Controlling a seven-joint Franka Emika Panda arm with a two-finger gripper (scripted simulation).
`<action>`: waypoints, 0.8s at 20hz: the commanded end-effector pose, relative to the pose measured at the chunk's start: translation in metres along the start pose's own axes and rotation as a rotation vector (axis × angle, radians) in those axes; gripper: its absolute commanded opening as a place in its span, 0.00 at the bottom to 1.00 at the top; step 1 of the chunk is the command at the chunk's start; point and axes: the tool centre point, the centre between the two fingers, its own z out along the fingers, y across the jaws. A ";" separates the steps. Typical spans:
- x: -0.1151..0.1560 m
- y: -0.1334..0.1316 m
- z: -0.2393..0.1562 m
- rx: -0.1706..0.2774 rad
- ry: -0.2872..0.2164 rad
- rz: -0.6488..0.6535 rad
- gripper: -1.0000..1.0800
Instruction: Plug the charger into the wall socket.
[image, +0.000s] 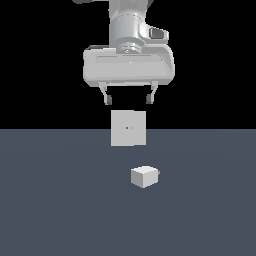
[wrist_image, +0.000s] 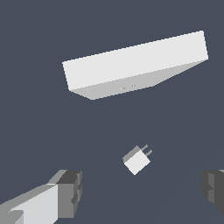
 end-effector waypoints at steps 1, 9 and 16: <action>0.000 0.000 0.000 0.000 0.000 0.000 0.96; -0.003 0.002 0.004 -0.005 0.017 0.040 0.96; -0.009 0.007 0.015 -0.016 0.057 0.138 0.96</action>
